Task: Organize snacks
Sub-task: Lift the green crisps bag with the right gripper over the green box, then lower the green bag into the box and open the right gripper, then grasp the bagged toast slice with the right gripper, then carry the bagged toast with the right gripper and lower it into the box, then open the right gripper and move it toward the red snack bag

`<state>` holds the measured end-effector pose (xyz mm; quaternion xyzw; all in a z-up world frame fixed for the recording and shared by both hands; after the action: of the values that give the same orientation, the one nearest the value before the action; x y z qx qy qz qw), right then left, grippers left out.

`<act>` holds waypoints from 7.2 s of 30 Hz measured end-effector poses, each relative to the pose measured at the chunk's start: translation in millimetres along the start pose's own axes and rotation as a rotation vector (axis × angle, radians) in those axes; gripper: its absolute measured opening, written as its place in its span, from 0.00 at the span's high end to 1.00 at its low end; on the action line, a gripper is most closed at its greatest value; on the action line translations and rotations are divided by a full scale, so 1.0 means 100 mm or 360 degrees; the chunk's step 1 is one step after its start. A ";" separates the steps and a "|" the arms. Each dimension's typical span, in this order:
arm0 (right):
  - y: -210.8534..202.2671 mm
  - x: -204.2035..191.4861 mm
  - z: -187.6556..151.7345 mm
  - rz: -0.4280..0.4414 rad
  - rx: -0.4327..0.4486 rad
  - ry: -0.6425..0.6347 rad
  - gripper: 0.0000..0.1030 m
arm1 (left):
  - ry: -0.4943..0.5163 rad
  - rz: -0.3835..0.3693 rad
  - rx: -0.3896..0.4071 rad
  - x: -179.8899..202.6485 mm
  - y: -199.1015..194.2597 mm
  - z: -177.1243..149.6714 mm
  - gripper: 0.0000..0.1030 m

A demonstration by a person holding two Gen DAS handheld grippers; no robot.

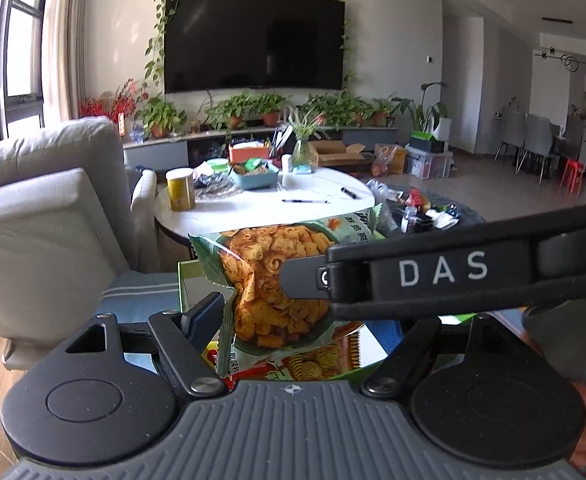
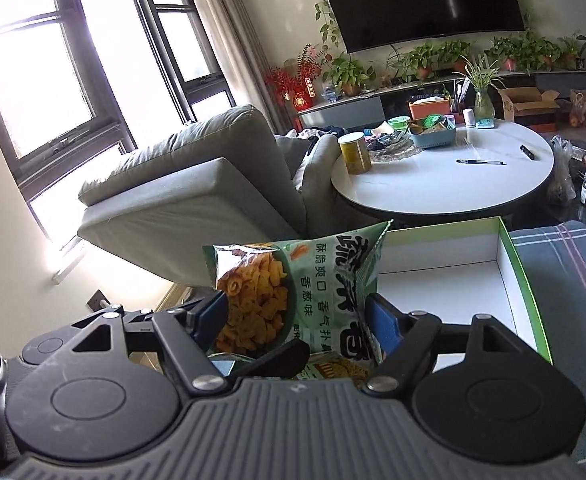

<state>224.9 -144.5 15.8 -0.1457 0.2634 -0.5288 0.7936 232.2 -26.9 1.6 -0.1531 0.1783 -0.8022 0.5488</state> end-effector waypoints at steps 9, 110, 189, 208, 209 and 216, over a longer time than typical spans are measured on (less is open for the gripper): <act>0.45 0.20 -0.09 -0.0010 -0.0139 0.0085 0.26 | -0.0064 0.0016 -0.0146 -0.21 0.51 -0.14 0.28; -0.69 1.13 -1.13 -0.0246 -0.0280 0.0292 0.26 | -0.0076 -0.0248 -0.0466 1.18 -0.02 -0.93 0.34; 0.53 1.50 0.19 -0.0155 -0.0052 0.0417 0.41 | 0.0130 0.0032 -0.0264 0.48 1.66 0.27 0.40; -0.45 1.45 -0.66 -0.0192 -0.0214 0.0368 0.35 | -0.0063 -0.0077 -0.0183 0.62 0.24 -0.09 0.27; -0.44 1.46 -0.72 -0.0200 -0.0255 0.0376 0.35 | -0.0044 -0.0092 -0.0207 0.66 0.21 -0.16 0.27; -0.45 1.43 -0.91 -0.0201 -0.0385 0.0380 0.30 | 0.0005 -0.0143 -0.0393 0.88 0.17 -0.55 0.27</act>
<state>181.7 -288.9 -73.1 -0.1925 0.4077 -0.5555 0.6987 191.1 -108.0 -51.2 -0.2260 0.2697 -0.7981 0.4891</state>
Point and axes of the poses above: each gripper's, at about its wrist camera, not at the fingertips, and y roughly the way its jaws point, x to its right, z to its top, the point moved 4 cm from there along y, roughly the way its jaws point, and after that the axes turned 4 degrees about -z, right-handed, at the moved point
